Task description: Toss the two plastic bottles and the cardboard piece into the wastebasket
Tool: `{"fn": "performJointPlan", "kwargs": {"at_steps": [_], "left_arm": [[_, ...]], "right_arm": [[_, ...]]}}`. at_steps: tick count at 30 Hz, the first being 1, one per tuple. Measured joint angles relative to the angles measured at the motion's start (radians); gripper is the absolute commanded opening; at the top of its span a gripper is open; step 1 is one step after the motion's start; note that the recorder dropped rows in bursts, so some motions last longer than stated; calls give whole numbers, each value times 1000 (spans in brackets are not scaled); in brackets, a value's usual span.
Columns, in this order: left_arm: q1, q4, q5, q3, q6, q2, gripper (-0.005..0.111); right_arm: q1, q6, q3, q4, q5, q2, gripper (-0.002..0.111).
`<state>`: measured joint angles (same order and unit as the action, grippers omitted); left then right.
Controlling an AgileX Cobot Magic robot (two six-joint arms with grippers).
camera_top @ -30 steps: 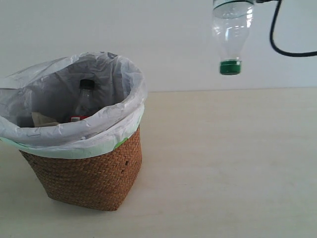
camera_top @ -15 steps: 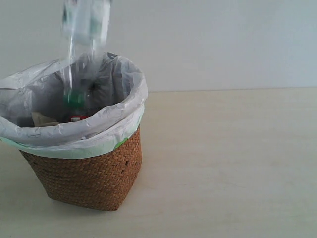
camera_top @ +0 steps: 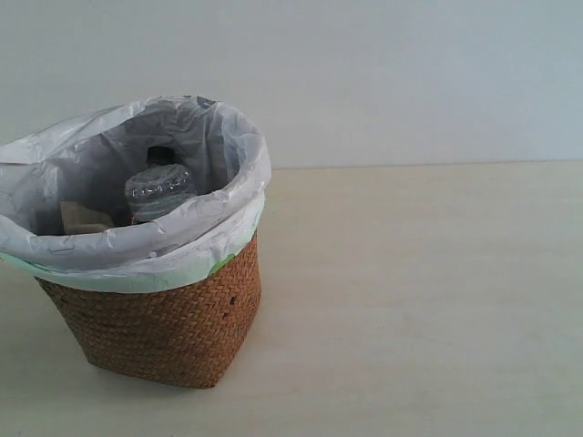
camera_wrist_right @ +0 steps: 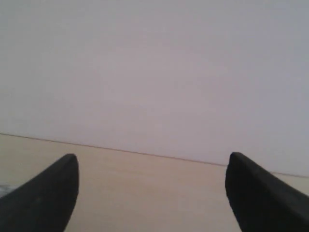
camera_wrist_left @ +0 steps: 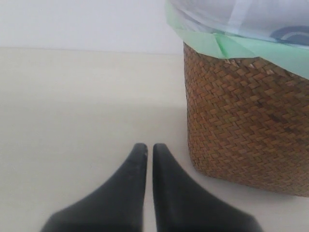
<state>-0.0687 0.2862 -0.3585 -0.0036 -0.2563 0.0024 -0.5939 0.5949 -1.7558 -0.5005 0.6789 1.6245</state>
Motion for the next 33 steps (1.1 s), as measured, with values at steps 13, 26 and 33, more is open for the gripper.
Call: {"fn": "performJointPlan", "kwargs": {"at_steps": [13, 26, 33], "left_arm": [[0, 0, 0, 0, 0, 0, 4], [0, 0, 0, 0, 0, 0, 4], [0, 0, 0, 0, 0, 0, 4]], "right_arm": [[118, -57, 292, -58, 42, -2, 49], [120, -26, 578, -23, -189, -41, 0], [120, 11, 726, -22, -328, -253, 0]]}}
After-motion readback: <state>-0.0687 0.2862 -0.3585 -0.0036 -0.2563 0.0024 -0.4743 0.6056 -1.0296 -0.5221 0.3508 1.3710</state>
